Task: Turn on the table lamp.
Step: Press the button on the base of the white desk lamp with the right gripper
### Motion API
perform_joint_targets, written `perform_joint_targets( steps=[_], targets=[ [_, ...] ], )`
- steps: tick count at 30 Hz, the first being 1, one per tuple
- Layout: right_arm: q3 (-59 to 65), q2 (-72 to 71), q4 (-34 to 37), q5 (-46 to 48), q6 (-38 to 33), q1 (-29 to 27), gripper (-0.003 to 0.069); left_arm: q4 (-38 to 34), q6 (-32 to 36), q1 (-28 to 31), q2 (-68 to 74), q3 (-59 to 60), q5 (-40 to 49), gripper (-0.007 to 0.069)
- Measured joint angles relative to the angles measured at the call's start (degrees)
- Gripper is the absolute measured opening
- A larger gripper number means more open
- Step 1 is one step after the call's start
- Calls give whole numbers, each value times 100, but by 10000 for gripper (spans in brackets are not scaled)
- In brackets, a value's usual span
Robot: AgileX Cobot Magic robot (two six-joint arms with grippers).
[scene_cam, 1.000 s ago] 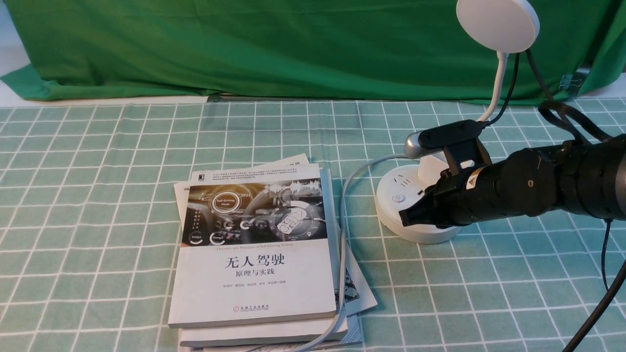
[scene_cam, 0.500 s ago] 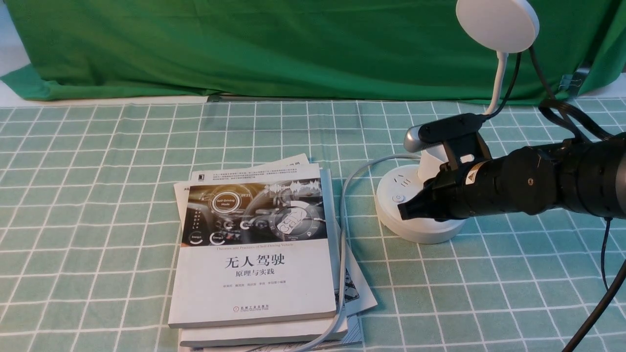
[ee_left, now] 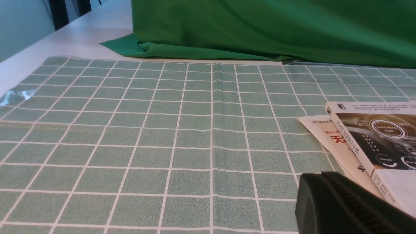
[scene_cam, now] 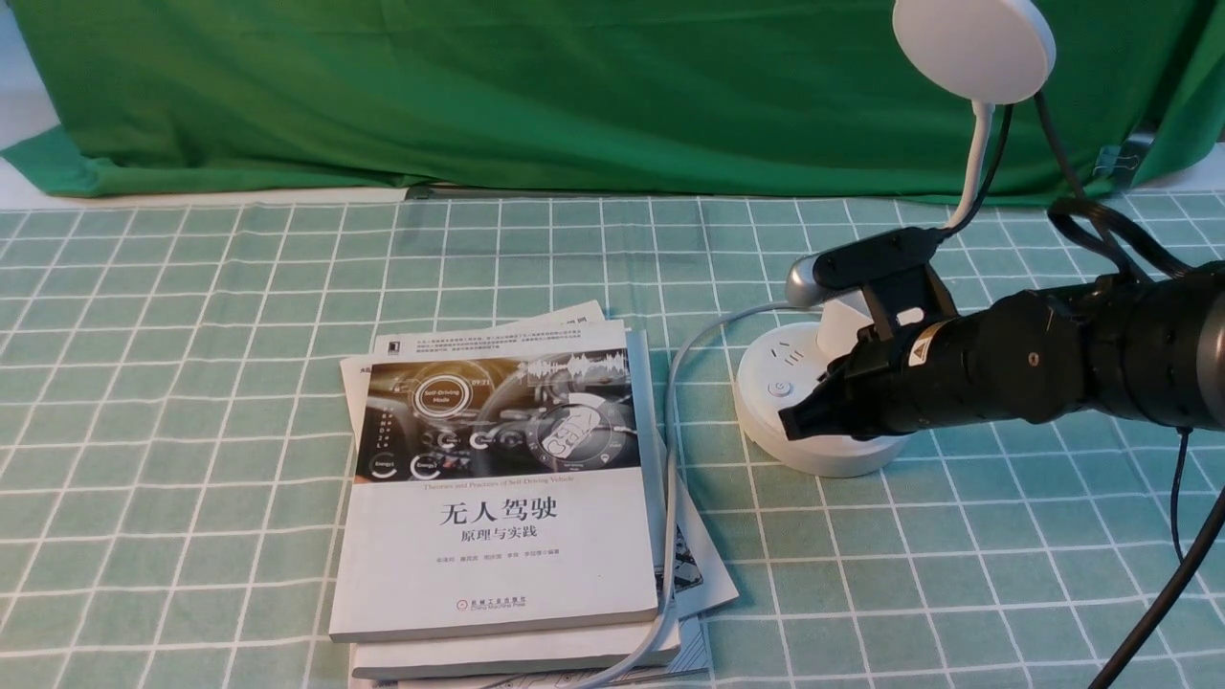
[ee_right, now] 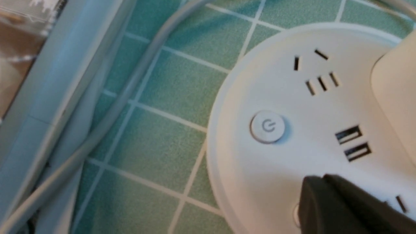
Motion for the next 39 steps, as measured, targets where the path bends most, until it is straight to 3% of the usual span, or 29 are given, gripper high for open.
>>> perform_joint_targets(
  steps=[39],
  targets=[
    [-29,-7,-195,129,-17,0,40,0,0,0,0,0,0,21]
  ],
)
